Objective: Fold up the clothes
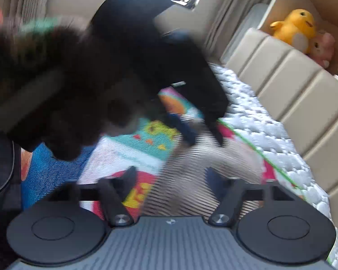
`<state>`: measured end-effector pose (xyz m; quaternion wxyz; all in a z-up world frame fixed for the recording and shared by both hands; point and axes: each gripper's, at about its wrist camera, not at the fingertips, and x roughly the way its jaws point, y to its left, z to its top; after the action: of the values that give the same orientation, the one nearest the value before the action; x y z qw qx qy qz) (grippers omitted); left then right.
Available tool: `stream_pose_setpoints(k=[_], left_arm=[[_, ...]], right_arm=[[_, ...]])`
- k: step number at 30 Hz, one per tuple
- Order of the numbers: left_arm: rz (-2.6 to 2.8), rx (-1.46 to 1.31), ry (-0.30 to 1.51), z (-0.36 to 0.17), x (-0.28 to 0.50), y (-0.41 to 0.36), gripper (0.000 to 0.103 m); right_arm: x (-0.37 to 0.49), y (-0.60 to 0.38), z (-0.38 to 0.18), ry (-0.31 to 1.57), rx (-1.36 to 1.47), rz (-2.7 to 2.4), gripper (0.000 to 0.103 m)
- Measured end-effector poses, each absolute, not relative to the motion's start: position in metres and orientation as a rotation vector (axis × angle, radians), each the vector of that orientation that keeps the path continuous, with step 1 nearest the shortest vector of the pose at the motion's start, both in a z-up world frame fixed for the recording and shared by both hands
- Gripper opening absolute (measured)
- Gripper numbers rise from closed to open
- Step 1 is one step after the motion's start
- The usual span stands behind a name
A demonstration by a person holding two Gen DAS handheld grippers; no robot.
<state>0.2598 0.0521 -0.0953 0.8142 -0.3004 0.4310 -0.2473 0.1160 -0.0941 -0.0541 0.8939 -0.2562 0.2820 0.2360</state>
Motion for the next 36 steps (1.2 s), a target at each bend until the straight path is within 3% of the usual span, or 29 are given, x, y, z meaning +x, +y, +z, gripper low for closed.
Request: stream_pose_setpoints(k=[3, 17, 22, 27, 32, 36], left_arm=[[-0.522, -0.637, 0.923, -0.097, 0.259, 0.054, 0.044], [-0.475, -0.578, 0.931, -0.104, 0.263, 0.049, 0.044], [-0.434, -0.610, 0.918, -0.108, 0.268, 0.061, 0.049], [-0.449, -0.617, 0.922, -0.109, 0.269, 0.060, 0.049], [-0.424, -0.555, 0.908, -0.091, 0.260, 0.055, 0.052], [-0.453, -0.573, 0.896, -0.067, 0.238, 0.060, 0.076]], right_arm=[[0.128, -0.127, -0.040, 0.618, -0.415, 0.482, 0.103], [0.181, -0.192, -0.099, 0.926, 0.075, 0.402, 0.101], [0.157, -0.175, -0.066, 0.835, 0.035, 0.509, 0.099], [0.161, -0.161, -0.094, 0.920, -0.149, 0.416, 0.099], [0.160, -0.162, -0.093, 0.927, -0.154, 0.413, 0.099], [0.162, -0.164, -0.097, 0.937, -0.149, 0.412, 0.100]])
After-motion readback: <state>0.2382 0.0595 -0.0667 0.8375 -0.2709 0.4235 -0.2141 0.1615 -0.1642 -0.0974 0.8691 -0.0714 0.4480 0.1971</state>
